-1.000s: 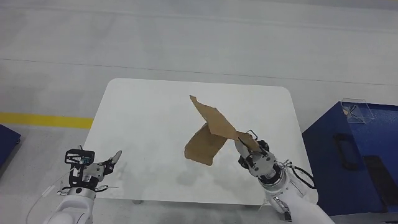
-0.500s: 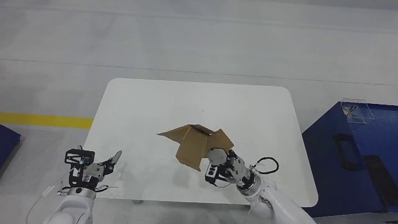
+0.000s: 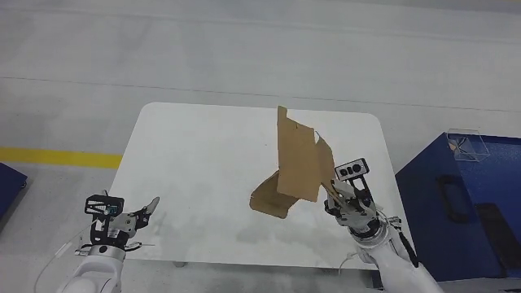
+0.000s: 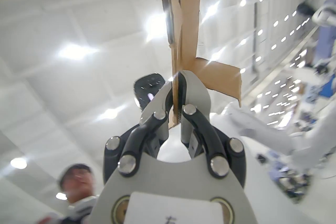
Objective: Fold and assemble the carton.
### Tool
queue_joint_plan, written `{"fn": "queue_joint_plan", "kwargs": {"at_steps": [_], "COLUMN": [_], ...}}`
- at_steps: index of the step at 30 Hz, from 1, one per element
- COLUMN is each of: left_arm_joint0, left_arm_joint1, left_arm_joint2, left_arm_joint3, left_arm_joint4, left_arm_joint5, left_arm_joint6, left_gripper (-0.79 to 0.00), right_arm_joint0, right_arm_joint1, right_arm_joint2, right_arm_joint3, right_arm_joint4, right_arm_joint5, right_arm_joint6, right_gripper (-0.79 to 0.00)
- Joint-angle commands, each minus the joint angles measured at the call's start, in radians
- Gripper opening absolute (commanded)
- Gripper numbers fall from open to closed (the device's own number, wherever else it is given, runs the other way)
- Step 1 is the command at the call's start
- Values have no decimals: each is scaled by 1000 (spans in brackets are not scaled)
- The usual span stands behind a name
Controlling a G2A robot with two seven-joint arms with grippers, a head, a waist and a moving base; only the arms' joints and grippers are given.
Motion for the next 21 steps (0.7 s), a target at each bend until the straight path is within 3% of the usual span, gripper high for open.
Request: {"fn": "queue_joint_plan", "kwargs": {"at_steps": [1, 4, 12, 16, 21], "left_arm_joint0": [0, 0, 0, 0, 0], "left_arm_joint1": [0, 0, 0, 0, 0], "left_arm_joint2": [0, 0, 0, 0, 0], "left_arm_joint3": [0, 0, 0, 0, 0], "left_arm_joint4": [0, 0, 0, 0, 0], "left_arm_joint5": [0, 0, 0, 0, 0], "left_arm_joint6": [0, 0, 0, 0, 0], "left_gripper": [0, 0, 0, 0, 0], "right_arm_joint0": [-29, -55, -74, -54, -54], "right_arm_joint1": [-1, -5, -25, -46, -46], "right_arm_joint2": [39, 72, 72, 62, 62], "right_arm_joint3": [-5, 6, 88, 138, 138], "right_arm_joint4": [-98, -215, -733, -911, -911], "right_arm_joint5": [-165, -295, -575, -576, -576], "right_arm_joint6": [-17, -60, -341, -426, -426], "right_gripper": [-785, -785, -785, -785, -785]}}
